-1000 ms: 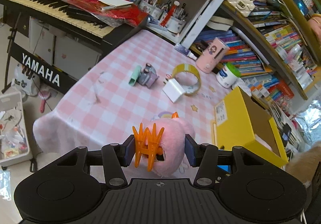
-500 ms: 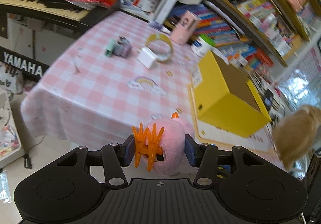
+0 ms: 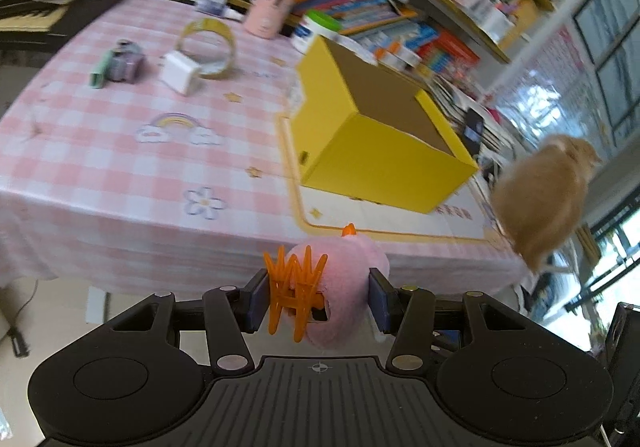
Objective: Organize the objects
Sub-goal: 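Carry the blue sponge and pink plush toward the yellow box with both grippers, then lower the blue sponge into the yellow box and open the right gripper while the left releases the pink plush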
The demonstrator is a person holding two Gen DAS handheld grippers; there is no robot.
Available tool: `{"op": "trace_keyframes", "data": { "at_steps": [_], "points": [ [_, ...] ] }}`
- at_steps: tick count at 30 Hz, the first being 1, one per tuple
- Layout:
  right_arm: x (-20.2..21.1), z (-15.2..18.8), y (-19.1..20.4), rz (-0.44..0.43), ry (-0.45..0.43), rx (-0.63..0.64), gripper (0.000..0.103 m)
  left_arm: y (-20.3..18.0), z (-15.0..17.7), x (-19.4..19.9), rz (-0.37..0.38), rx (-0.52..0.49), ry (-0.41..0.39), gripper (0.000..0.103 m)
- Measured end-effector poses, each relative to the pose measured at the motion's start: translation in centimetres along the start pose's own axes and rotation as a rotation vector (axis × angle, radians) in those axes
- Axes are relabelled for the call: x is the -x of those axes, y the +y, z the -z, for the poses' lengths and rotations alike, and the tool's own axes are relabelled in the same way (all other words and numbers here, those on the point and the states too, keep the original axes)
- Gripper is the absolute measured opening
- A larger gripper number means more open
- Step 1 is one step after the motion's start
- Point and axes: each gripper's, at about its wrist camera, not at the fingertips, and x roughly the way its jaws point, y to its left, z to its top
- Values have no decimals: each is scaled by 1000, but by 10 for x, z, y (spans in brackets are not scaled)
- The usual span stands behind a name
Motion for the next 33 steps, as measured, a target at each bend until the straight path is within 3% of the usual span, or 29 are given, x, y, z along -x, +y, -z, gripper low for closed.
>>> {"op": "trace_keyframes", "data": {
  "at_steps": [10,17,26,33],
  "points": [
    [6,0,-41,72,-9,-76,28,-36,-7,-28,55,-79,35,49],
    [3,-12,-59,74,-31,-87,28,-56,-23,-40,82,-123,9,49],
    [13,-65,-87,98,-203,-52,28,-87,-77,-50,125,-135,-119,49],
    [7,-121,-119,74,-280,-24,28,-104,-116,-78,63,-147,-211,49]
  ]
}}
